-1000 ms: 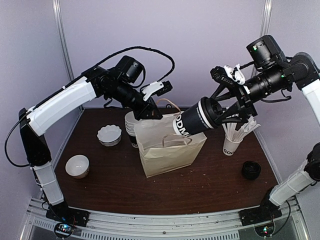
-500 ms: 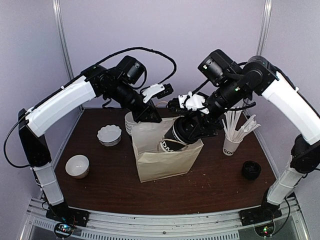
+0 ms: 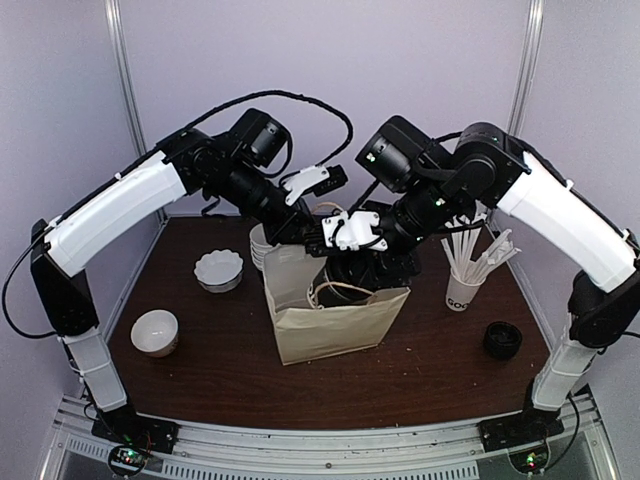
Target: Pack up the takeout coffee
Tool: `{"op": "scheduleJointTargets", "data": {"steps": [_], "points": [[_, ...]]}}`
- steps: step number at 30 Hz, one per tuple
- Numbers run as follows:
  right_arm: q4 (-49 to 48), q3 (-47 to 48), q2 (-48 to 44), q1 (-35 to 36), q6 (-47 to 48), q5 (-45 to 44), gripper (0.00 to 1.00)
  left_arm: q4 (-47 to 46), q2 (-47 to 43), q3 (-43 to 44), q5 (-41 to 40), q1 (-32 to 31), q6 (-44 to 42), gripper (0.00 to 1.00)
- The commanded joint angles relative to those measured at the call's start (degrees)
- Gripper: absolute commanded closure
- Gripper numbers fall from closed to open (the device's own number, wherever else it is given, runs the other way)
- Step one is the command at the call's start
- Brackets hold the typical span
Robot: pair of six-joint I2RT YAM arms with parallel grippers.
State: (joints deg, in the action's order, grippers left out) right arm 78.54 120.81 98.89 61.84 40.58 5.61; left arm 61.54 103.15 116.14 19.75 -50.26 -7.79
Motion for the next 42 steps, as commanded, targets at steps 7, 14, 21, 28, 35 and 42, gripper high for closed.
{"op": "scheduleJointTargets", "data": {"steps": [7, 14, 21, 28, 35, 42], "points": [[-2.5, -5.8, -2.8, 3.8, -0.2, -5.1, 0.42, -2.8, -3.5, -3.2, 1.5, -0.3, 1.2, 0.79], [-3.1, -9.6, -5.4, 5.1, 0.0, -5.3, 0.42, -3.8, -7.1, -5.9, 1.1, -0.3, 1.5, 0.56], [-2.6, -12.0, -7.3, 6.4, 0.6, -5.9, 0.42, -7.0, -14.2, -10.5, 10.5, -0.3, 0.8, 0.36], [-3.9, -14.6, -6.8, 7.1, 1.8, -9.8, 0.42, -9.2, -17.6, -13.3, 6.2, -0.3, 0.0, 0.34], [-3.2, -18.0, -7.8, 8.6, 3.6, -11.5, 0.42, -14.7, -19.0, -19.2, -1.9, 2.7, 1.4, 0.31], [-2.7, -21.9, -9.0, 11.2, 4.7, -11.9, 0.41, -19.2, -17.3, -22.7, -5.2, 5.2, 2.9, 0.31]]}}
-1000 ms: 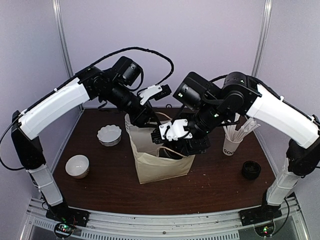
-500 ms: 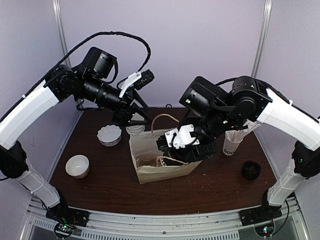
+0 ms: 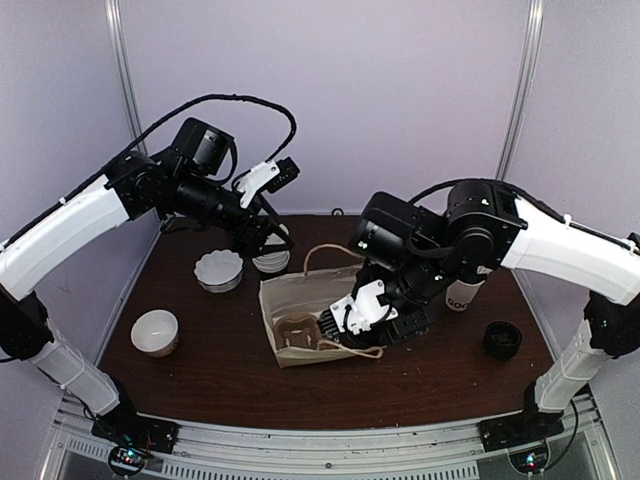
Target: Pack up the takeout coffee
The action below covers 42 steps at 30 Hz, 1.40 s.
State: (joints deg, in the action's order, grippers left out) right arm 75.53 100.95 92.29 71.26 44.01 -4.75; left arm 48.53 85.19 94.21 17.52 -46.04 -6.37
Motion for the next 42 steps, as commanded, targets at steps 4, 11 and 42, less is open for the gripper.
{"op": "scheduleJointTargets", "data": {"steps": [4, 11, 42], "points": [[0.6, -4.6, -3.6, 3.1, 2.2, -1.9, 0.41, -7.0, 1.9, -1.9, -4.2, 1.2, 1.5, 0.31], [-0.6, -7.9, -4.7, 5.0, 3.1, -4.4, 0.4, -8.9, 3.9, -3.8, -3.7, 1.4, 2.2, 0.31], [-7.2, -17.5, -8.7, 6.6, 3.3, -6.2, 0.43, -15.9, 4.9, -13.0, 10.4, -1.3, 9.0, 0.42]]}}
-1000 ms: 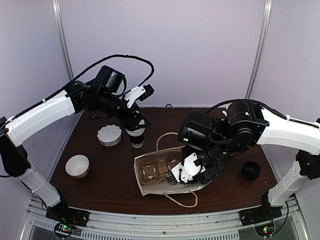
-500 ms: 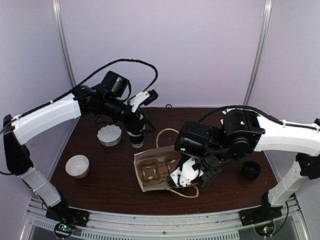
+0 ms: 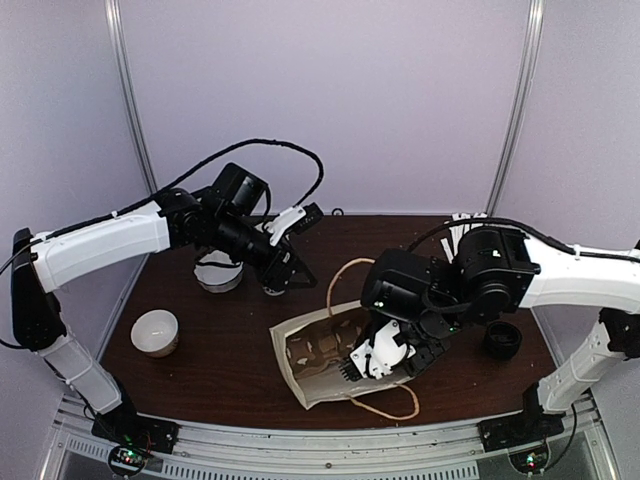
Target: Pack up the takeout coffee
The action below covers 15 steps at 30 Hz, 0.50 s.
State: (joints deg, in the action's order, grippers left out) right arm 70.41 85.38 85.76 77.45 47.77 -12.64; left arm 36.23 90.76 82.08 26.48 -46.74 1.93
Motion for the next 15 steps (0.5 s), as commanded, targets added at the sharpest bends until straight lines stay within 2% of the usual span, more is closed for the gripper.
{"op": "scheduleJointTargets", "data": {"steps": [1, 4, 10, 15], "points": [[-2.5, -2.2, -2.1, 0.4, -0.5, 1.6, 0.43, -3.6, -0.4, -0.8, 1.3, -0.6, 0.5, 0.42], [-4.5, -2.9, -1.8, 0.6, -0.8, 0.0, 0.43, -3.0, 1.0, 0.3, 0.4, -0.6, 0.7, 0.41], [-9.1, -5.1, -2.2, 0.7, 0.4, -9.8, 0.43, -4.1, 1.9, 1.0, 2.7, -0.9, 1.0, 0.42], [-10.9, -5.2, -1.7, 0.7, 0.8, -10.9, 0.43, -4.7, 2.2, 1.3, 5.2, -2.6, 1.2, 0.42]]}}
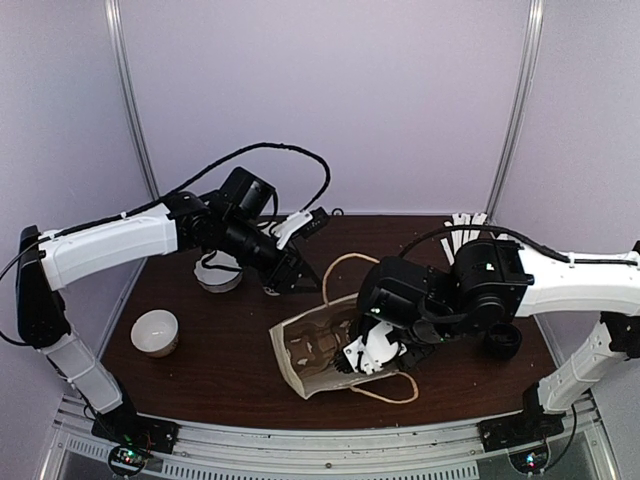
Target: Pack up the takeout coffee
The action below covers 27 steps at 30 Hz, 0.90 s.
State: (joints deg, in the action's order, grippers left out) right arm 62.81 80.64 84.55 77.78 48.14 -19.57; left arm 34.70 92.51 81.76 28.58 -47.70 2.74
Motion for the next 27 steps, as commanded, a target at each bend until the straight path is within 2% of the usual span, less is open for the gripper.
{"op": "scheduleJointTargets", "data": {"steps": [1, 6, 15, 23, 27], "points": [[-3.6, -0.5, -0.3, 0.4, 0.4, -3.9, 0.43, -3.2, 0.5, 1.7, 3.5, -1.8, 0.4, 0.42], [-2.4, -1.5, -1.4, 0.4, 0.3, -1.5, 0.43, -4.0, 0.6, 1.3, 4.2, -3.7, 1.0, 0.42], [-1.9, -5.5, -4.7, 0.4, -0.4, 2.8, 0.44, -3.7, 0.4, -0.2, 0.6, -8.2, 1.8, 0.43], [-3.7, -7.9, -6.5, 0.4, 0.0, 2.4, 0.44, -5.2, 1.0, -0.9, -3.5, -8.9, 1.9, 0.44], [-6.9, -9.0, -6.3, 0.4, -0.1, 0.1, 0.45, -5.7, 2.5, -0.2, -2.8, -9.0, 1.6, 0.44]]}}
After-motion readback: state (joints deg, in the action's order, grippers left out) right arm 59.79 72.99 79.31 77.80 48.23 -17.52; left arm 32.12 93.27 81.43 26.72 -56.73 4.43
